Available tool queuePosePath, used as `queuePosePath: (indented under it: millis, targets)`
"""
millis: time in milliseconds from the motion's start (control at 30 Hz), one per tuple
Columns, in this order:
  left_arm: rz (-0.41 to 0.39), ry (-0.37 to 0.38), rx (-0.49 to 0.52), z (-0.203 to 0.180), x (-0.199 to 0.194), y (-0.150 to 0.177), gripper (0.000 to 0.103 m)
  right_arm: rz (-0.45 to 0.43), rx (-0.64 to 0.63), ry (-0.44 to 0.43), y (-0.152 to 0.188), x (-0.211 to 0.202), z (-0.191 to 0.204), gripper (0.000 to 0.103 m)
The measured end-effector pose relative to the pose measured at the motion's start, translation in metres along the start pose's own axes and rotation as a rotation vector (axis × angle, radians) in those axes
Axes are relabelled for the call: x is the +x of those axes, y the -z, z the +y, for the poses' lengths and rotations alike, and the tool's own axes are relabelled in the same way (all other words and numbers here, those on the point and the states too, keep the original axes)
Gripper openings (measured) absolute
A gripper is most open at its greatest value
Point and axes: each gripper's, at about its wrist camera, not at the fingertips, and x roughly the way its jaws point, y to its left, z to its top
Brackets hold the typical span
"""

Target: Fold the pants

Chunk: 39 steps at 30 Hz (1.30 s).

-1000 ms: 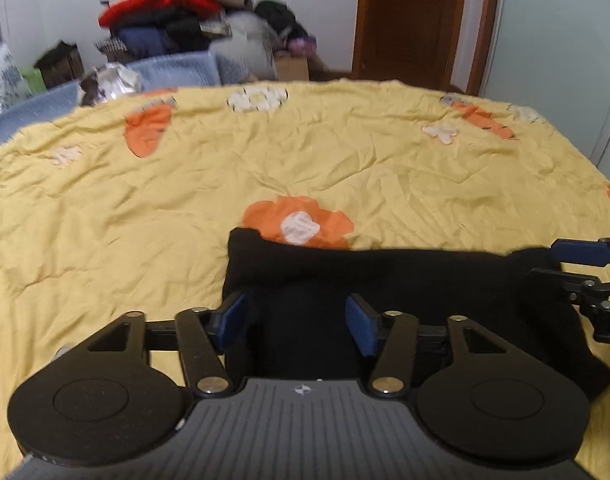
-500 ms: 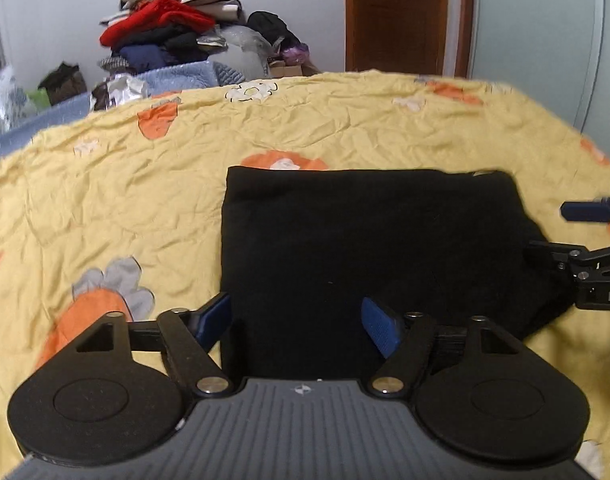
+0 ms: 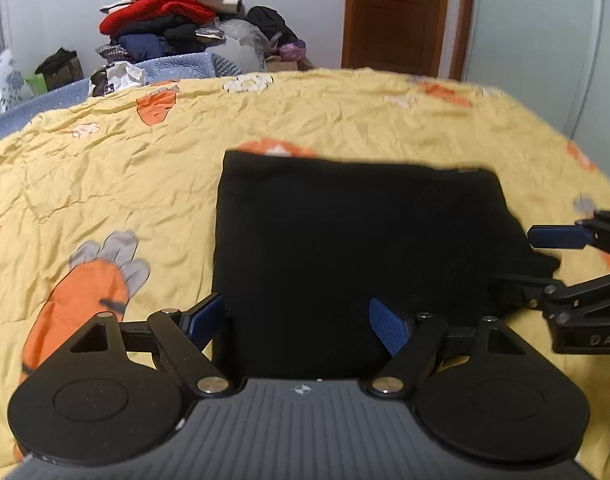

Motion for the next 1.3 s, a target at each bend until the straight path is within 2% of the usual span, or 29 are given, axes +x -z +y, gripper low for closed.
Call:
queuePosePath:
  millis: [67, 167, 200, 267, 333, 367, 433, 500, 533, 600, 700, 767, 800, 833, 900, 933, 1000, 1033, 1167, 1233, 1300]
  targets:
    - [0.007, -0.018, -0.009, -0.002, 0.01, -0.011, 0.082, -0.05, 0.027, 0.022, -0.009, 0.0, -0.004, 0.073]
    - [0.013, -0.023, -0.014, -0.008, 0.021, -0.024, 0.082, -0.062, -0.024, 0.118, -0.021, 0.014, -0.003, 0.073]
    - [0.009, -0.024, -0.016, -0.011, 0.023, -0.027, 0.082, -0.067, -0.026, 0.118, -0.024, 0.018, -0.003, 0.073]
    - [0.005, -0.016, -0.001, -0.021, 0.029, -0.03, 0.082, -0.068, 0.018, 0.049, -0.03, 0.03, -0.01, 0.073]
    - [0.044, -0.043, 0.043, -0.033, 0.041, -0.027, 0.084, -0.043, 0.086, -0.005, -0.036, 0.046, -0.024, 0.072]
    - [0.066, -0.028, 0.076, -0.039, 0.045, -0.024, 0.084, -0.011, 0.095, 0.012, -0.037, 0.055, -0.032, 0.072]
    - [0.044, -0.014, 0.126, -0.047, 0.04, -0.02, 0.085, 0.04, 0.066, 0.119, -0.033, 0.075, -0.046, 0.082]
    - [-0.007, -0.023, 0.153, -0.05, 0.033, -0.02, 0.091, -0.031, 0.175, 0.06, -0.03, 0.06, -0.066, 0.082]
    - [-0.023, -0.029, 0.158, -0.051, 0.034, -0.021, 0.094, -0.073, 0.213, 0.061, -0.028, 0.05, -0.074, 0.082]
    - [-0.01, -0.05, 0.153, -0.052, 0.044, -0.028, 0.096, -0.11, 0.271, 0.045, -0.026, 0.038, -0.092, 0.082]
    - [0.028, -0.045, 0.125, -0.056, 0.06, -0.044, 0.095, -0.095, 0.447, -0.121, -0.024, 0.045, -0.128, 0.081]
    - [0.015, -0.024, 0.1, -0.057, 0.067, -0.052, 0.095, -0.068, 0.566, -0.231, -0.021, 0.059, -0.148, 0.066]
    - [0.016, -0.032, 0.095, -0.06, 0.071, -0.055, 0.095, -0.048, 0.602, -0.252, -0.019, 0.064, -0.152, 0.052]
    - [0.016, -0.045, 0.092, -0.062, 0.075, -0.058, 0.095, -0.036, 0.61, -0.262, -0.02, 0.069, -0.153, 0.049]
    - [0.016, -0.052, 0.091, -0.068, 0.084, -0.062, 0.095, -0.021, 0.555, -0.258, -0.026, 0.077, -0.147, 0.045]
    - [0.021, -0.053, 0.089, -0.07, 0.089, -0.064, 0.095, -0.01, 0.524, -0.237, -0.029, 0.08, -0.142, 0.033]
    - [0.01, -0.049, 0.082, -0.074, 0.095, -0.065, 0.095, 0.002, 0.475, -0.173, -0.035, 0.085, -0.137, 0.018]
    - [0.001, -0.049, 0.08, -0.075, 0.098, -0.065, 0.096, 0.003, 0.46, -0.142, -0.036, 0.087, -0.138, 0.014]
    - [0.004, -0.056, 0.053, -0.077, 0.105, -0.068, 0.093, 0.011, 0.405, -0.066, -0.039, 0.092, -0.132, 0.014]
    - [-0.003, -0.035, 0.046, -0.075, 0.098, -0.067, 0.092, -0.009, 0.381, -0.023, -0.037, 0.079, -0.127, 0.014]
    - [-0.007, -0.033, 0.06, -0.073, 0.091, -0.063, 0.093, -0.056, 0.35, 0.065, -0.036, 0.059, -0.116, 0.014]
